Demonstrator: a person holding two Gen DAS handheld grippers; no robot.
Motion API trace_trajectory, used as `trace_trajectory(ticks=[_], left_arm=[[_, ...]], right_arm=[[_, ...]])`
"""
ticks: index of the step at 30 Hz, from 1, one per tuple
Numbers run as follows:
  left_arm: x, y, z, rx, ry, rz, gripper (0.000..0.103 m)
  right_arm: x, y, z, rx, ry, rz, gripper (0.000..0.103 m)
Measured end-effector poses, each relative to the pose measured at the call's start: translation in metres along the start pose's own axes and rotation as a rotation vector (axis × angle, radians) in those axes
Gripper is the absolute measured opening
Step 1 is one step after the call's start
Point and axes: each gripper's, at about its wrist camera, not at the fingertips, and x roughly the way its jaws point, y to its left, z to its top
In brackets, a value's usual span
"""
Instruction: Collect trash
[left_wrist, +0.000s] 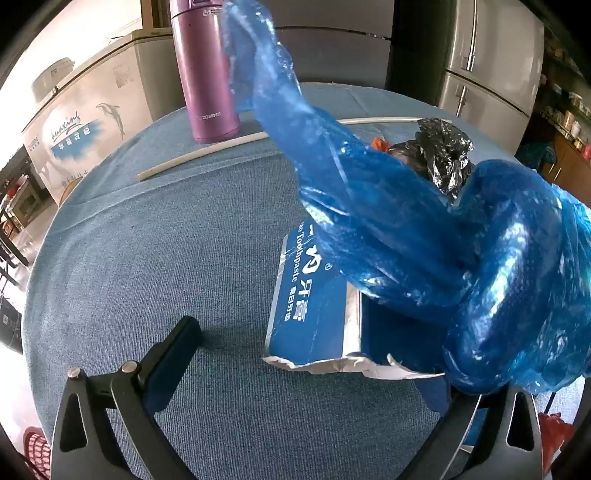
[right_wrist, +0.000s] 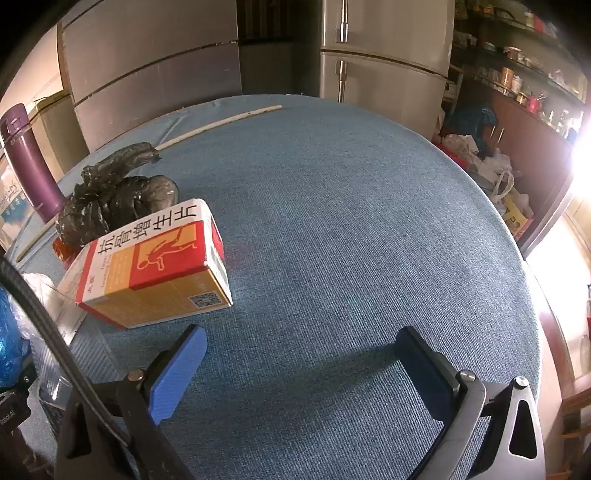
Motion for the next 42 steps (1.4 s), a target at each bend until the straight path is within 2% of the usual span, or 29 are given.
trace_trajectory(ticks=[20,25,28,32,35,37,42], left_arm=[[0.0,0.0,0.0,0.0,-0.001,0.001,0.103],[-0.001,0.0,0.003,-0.007,0.017,0.007,0.103],[-0.008,-0.001,-0.002,-0.015,0.032,0.054,0.103],[-0.039,-0.001,-0.007,0.018,-0.033,0.111,0.103],[-0.073,-0.002,-0.009,0.032,-0.091,0.13,0.103],[-0.094,-0.004,-0.013,0.045,-0.12,0.111,0.103],[-0.111,0.007,-0.03,0.058,-0.126,0.052,0.103]], right_arm=[[0.0,0.0,0.0,0.002,0.0,-0.001,0.103],[0.004,0.003,0.002,0.048,0.003,-0.034,0.103],[0.003,0.005,0.006,0.035,0.025,-0.024,0.103],[-0.002,-0.005,0.005,0.022,0.068,-0.012,0.103],[-0.019,-0.017,0.002,0.044,0.048,0.042,0.103],[-0.037,-0.022,-0.001,0.052,0.023,0.08,0.103],[-0.083,-0.02,-0.019,-0.013,-0.025,0.233,0.103]])
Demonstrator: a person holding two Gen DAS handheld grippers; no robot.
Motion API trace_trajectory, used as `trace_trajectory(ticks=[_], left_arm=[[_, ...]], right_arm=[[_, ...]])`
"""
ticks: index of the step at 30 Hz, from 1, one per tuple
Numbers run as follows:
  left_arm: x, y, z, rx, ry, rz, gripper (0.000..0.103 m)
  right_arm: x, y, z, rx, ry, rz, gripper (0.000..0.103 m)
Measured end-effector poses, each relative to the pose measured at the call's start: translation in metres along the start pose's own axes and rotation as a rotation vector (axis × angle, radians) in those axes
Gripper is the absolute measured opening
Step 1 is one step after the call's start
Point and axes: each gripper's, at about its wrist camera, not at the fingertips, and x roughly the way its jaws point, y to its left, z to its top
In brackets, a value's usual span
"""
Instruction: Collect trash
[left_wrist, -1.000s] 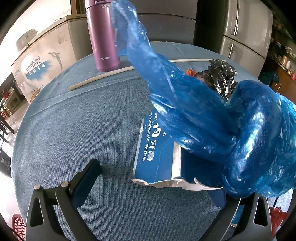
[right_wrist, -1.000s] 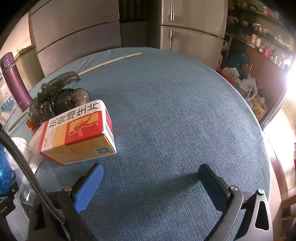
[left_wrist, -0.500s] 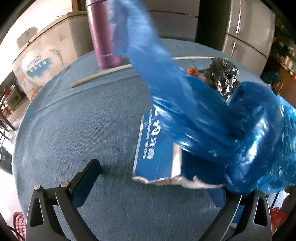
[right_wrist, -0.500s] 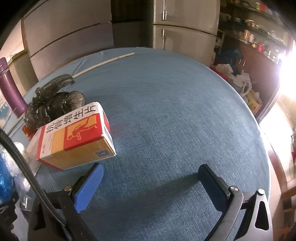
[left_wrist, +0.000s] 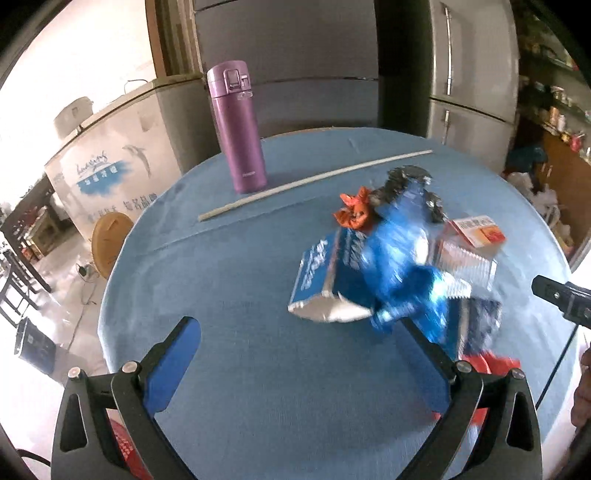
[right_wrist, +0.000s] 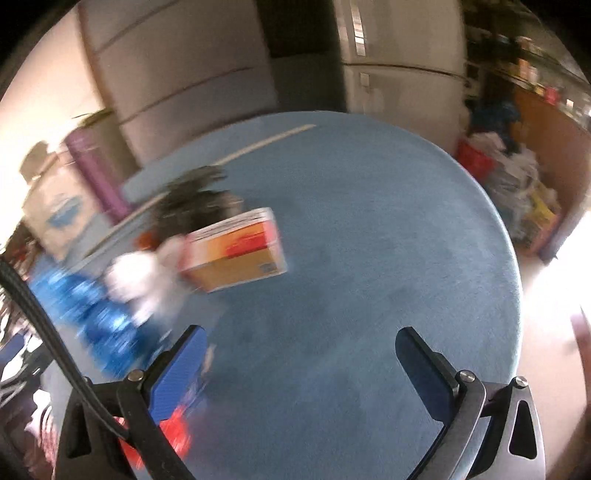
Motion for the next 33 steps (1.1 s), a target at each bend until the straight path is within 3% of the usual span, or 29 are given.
trace_trajectory(ticks=[6,12,22,33], left_arm=[[-0.021,0.016,-0.016,-0.039,0.034,0.016,0.103],[-0.057,0.027,-0.032,-0.081,0.005,0.073,0.103],[-0.113,0.013,-0.035,-0.044,-0.089,0.113,0.103],[-0.133,-0.001,-0.038,-0.017,-0.114,0.112,0.103]], right_arm=[[-0.047,0.01,-0.035,-0.055,-0.07,0.129,0.103],[-0.09,0.031,-0.048,-0.096,-0.115,0.194,0.103],[-0.142,0.05,-0.066,-0.139,-0.164,0.167,0.103],[-0.159,0.043,-0.075,-0.14,-0.178,0.129,0.103]])
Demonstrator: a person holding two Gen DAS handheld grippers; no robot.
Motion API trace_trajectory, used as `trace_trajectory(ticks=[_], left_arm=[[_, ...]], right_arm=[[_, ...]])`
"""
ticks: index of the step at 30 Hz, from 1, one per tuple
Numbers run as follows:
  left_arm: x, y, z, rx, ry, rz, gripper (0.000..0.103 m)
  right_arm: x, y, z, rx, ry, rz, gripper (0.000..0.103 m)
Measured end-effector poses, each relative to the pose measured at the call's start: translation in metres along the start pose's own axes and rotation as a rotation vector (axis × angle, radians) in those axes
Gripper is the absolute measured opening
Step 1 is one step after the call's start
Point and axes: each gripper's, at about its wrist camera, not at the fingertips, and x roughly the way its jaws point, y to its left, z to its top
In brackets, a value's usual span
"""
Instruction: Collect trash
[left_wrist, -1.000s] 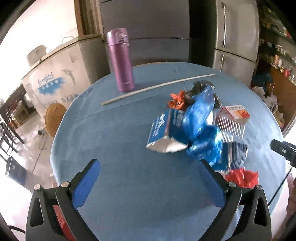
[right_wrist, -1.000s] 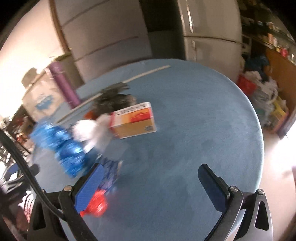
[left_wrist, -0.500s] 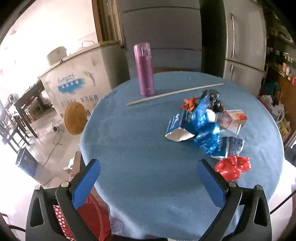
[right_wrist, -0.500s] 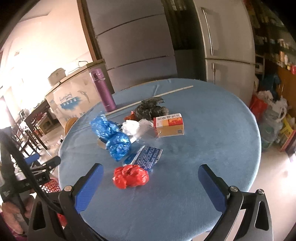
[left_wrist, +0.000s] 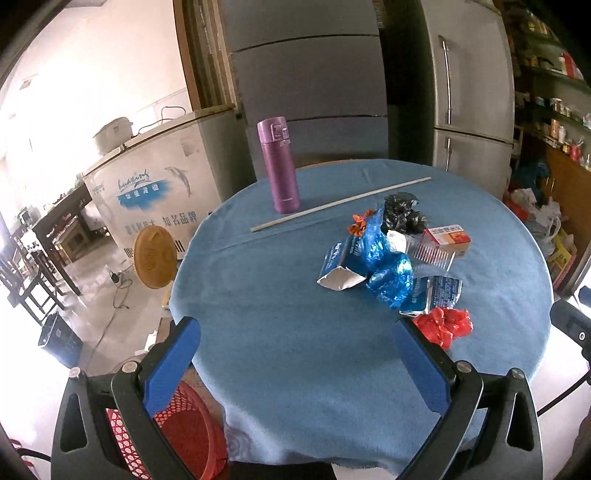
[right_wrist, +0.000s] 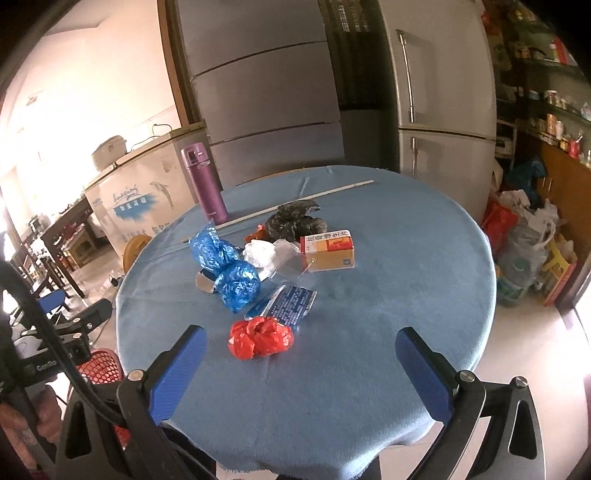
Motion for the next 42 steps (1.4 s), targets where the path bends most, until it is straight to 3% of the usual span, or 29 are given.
trace_trajectory(ticks=[27,35,42], left_arm=[[0.016,0.005,-0.007,-0.001,0.049,-0.005,0.103],[0.036,0.009,-0.007,0.004,0.091,-0.012,0.103],[0.062,0.028,-0.002,-0.024,0.149,-0.032,0.103]], right_arm=[[0.016,0.012,-0.003,-0.001,0.041,0.009,0.103],[0.041,0.019,-0.003,0.01,0.084,0.05,0.103],[0.094,0.024,-0.006,0.028,0.151,0.129,0.103]])
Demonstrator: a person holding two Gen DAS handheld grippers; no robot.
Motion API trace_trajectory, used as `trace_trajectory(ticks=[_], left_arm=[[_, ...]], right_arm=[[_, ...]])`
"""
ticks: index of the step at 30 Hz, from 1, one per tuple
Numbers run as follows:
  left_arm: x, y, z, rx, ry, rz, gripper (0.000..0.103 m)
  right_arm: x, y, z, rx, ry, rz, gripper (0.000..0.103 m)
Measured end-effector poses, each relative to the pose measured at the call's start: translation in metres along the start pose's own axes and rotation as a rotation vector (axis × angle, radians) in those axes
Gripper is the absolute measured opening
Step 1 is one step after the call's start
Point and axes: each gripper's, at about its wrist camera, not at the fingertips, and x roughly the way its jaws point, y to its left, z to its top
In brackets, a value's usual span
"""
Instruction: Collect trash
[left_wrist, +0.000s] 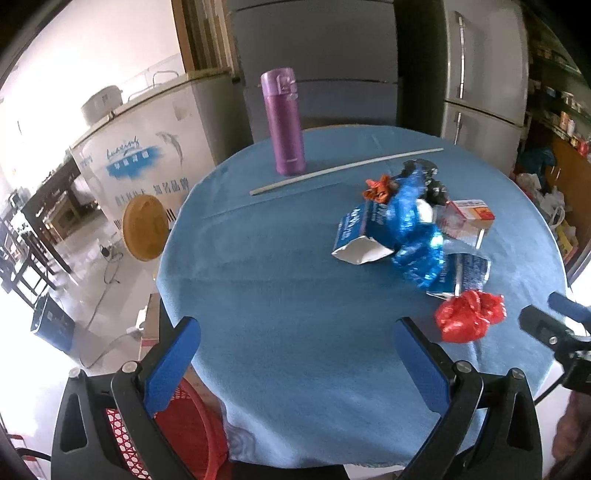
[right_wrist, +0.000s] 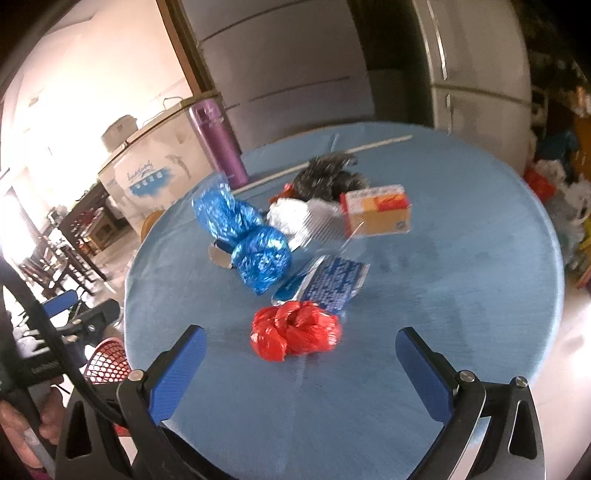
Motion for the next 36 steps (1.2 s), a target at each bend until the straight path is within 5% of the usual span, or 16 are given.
trace_trajectory(ticks=[4,11,20,22,26,29,36], left_arm=[[0.009,0.01,0.005,-0.02,0.02,0.01,0.103],[0.022,0.002,0.033,-0.016,0.043,-0.085,0.103],[0.069,-0.058,0.089,0.09,0.023,-0.206,0.102],[0.079,-0.072,0.094,0.124,0.014,-0.214,0.092],[0.103,-0.097,0.1,0.167,0.085,-0.268,0.047],[0.114,-0.111,0.094,0.211,0.163,-0.274,0.046],[0.107,-0.129,0.08,0.302,0.185,-0.289,0.048]], right_arm=[[0.031,-0.001,0.003,0.018,0.033,0.027,0.098],[0.077,-0.001,0.0,0.057,0.151,0.065,0.071],[0.075,-0.021,-0.006,0.127,0.112,0.141,0.064],[0.069,-0.028,-0.007,0.145,0.105,0.149,0.063],[0.065,-0.041,-0.008,0.168,0.102,0.15,0.063],[0.058,-0.051,-0.009,0.189,0.1,0.151,0.063],[0.043,-0.067,-0.013,0.213,0.069,0.143,0.063]])
